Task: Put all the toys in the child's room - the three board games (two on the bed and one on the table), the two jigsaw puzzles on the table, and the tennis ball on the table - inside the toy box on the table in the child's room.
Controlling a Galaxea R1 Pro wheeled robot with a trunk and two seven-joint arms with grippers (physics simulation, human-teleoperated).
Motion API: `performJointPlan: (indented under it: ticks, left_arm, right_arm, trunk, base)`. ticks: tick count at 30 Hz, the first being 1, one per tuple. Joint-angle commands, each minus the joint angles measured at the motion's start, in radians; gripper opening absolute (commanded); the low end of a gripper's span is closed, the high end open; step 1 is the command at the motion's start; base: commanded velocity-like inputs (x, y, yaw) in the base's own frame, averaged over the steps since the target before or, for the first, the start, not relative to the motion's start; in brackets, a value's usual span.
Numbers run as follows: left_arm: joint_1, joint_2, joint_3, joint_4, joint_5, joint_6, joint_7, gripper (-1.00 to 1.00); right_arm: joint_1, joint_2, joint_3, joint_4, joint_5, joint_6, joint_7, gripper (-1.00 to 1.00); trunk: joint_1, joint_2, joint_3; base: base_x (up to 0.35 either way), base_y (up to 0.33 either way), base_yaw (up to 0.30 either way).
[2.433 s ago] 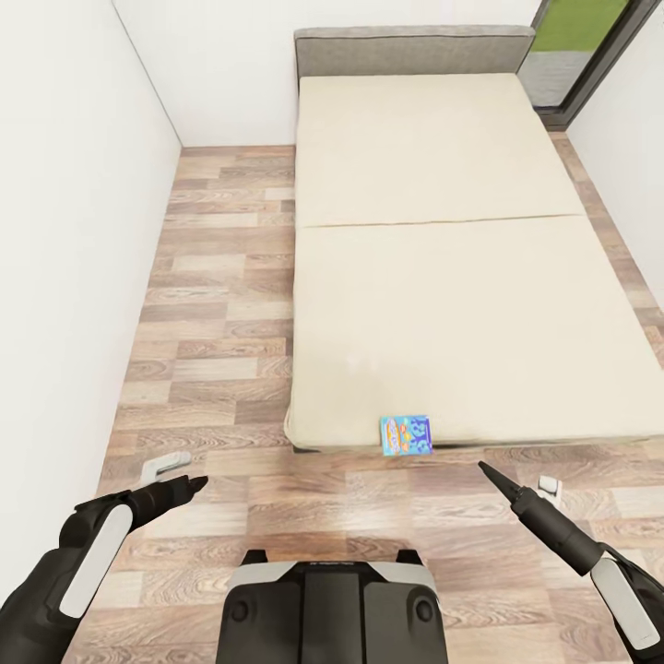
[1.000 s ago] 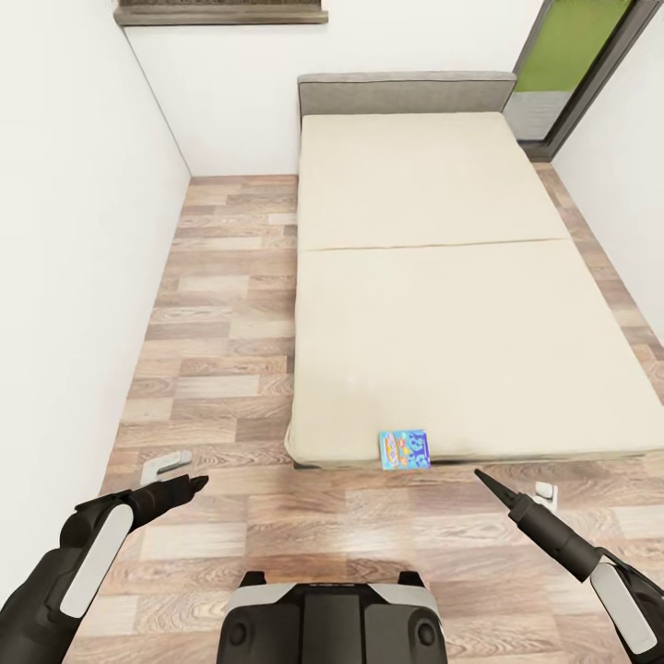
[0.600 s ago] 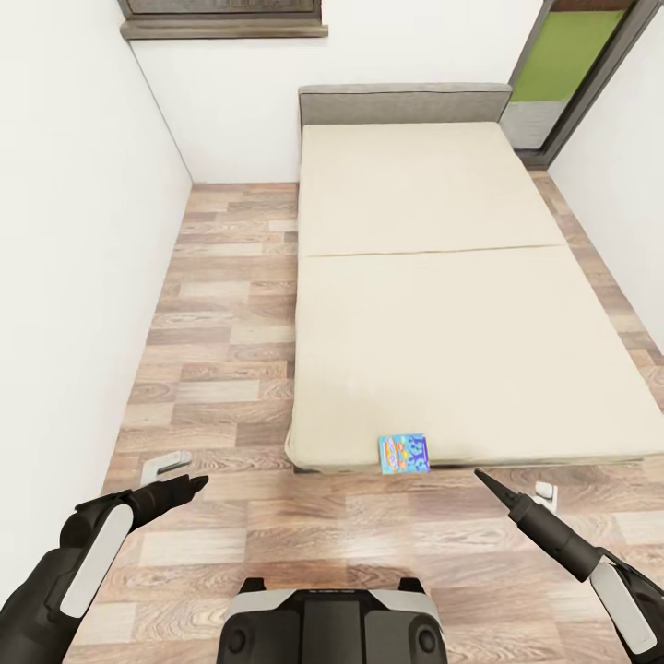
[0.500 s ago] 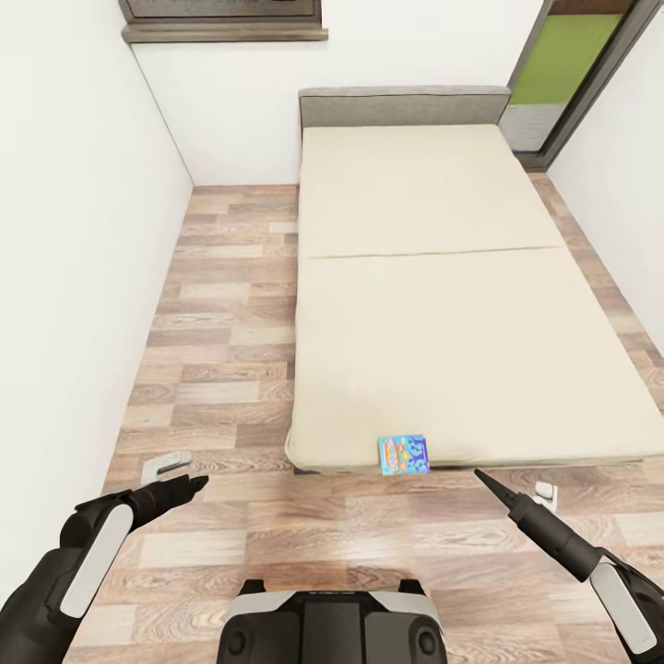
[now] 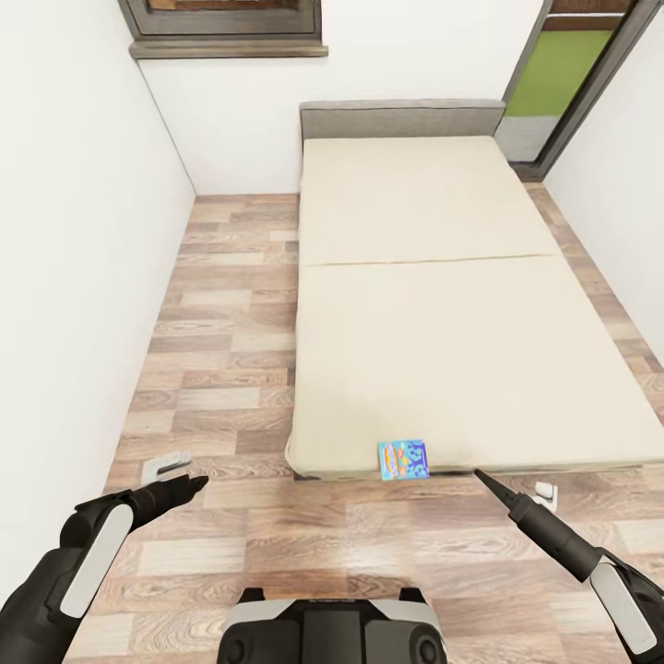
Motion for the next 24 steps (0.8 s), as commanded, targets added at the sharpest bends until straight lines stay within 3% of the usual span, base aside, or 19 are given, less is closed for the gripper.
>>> performJointPlan:
  ticks: [1,24]
  left_arm:
    - [0.0,0.0,0.0,-0.001,0.011,0.004,0.009,1.0]
    - [0.0,0.0,0.0,-0.003,0.011,0.004,0.009,1.0]
  right_arm:
    - [0.0,0.0,0.0,0.0,-0.007,0.009,0.002,1.0]
    - [0.0,0.0,0.0,0.0,-0.007,0.008,0.002,1.0]
  trunk:
    - [0.001,-0.001,0.001]
    - [0.001,-0.001,0.038]
  base:
    - [0.0,0.0,0.0]
    - [0.0,0.0,0.0]
